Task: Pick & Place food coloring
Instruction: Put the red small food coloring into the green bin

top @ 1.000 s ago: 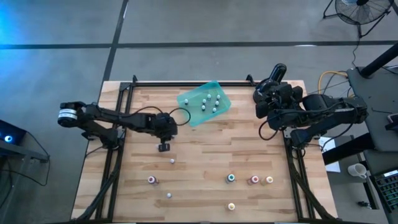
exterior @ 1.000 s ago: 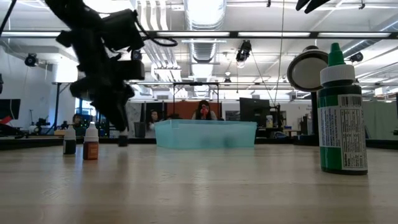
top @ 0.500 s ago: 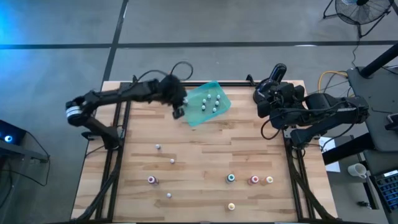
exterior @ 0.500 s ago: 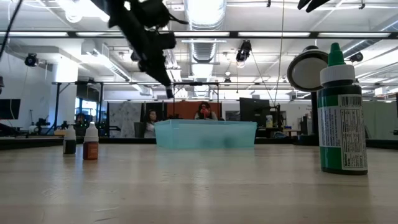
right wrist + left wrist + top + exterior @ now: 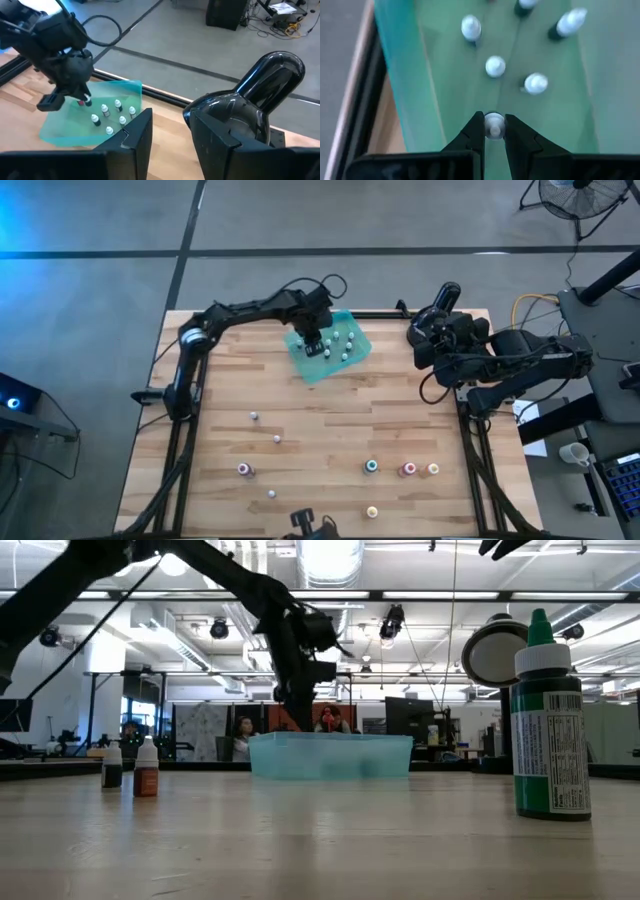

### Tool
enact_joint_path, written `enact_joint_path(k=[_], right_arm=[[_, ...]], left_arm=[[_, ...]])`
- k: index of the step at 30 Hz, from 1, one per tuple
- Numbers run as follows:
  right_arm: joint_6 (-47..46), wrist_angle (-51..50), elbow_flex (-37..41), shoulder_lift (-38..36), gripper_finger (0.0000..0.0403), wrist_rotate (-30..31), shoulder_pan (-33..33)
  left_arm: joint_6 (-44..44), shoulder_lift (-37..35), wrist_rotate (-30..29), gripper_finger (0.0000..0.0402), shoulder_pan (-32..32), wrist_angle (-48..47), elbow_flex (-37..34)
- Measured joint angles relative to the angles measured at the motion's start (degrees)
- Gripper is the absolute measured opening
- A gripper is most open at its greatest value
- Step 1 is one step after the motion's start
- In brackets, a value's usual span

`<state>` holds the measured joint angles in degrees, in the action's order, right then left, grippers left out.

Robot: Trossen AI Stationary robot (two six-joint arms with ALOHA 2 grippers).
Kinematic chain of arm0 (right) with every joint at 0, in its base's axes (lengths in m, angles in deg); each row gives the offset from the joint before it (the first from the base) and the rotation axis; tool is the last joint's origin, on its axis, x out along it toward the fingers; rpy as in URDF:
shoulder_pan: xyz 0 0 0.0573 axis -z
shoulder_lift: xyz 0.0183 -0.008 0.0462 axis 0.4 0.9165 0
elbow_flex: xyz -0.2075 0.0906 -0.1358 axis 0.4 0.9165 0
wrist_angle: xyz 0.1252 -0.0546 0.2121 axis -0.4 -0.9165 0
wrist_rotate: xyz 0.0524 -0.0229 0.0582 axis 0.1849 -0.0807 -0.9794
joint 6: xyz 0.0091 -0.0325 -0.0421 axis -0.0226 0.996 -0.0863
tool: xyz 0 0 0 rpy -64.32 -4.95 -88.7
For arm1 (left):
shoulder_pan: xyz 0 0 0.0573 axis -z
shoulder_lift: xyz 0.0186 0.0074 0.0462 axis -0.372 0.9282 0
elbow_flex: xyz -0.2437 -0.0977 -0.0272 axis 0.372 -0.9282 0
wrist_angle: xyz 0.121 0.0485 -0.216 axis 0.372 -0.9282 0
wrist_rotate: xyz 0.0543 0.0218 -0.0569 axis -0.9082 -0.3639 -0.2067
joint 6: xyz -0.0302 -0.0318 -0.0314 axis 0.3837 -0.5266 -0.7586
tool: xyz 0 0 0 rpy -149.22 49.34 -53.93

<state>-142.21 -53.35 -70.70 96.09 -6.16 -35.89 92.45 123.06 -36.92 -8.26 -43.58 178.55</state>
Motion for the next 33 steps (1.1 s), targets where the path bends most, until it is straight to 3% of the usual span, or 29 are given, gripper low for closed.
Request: enact_joint_path(k=[13, 33], right_arm=[[-0.16, -0.03, 0.00, -0.02, 0.0121, 1.22, 0.00], [0.49, -0.11, 0.00, -0.02, 0.0123, 1.70, 3.59]], left_arm=[[-0.05, 2.96, -1.91, 0.0023, -3.01, 11.45, -3.01], [-4.34, 2.86, -0.61, 0.0033, -4.62, 14.09, -7.11]])
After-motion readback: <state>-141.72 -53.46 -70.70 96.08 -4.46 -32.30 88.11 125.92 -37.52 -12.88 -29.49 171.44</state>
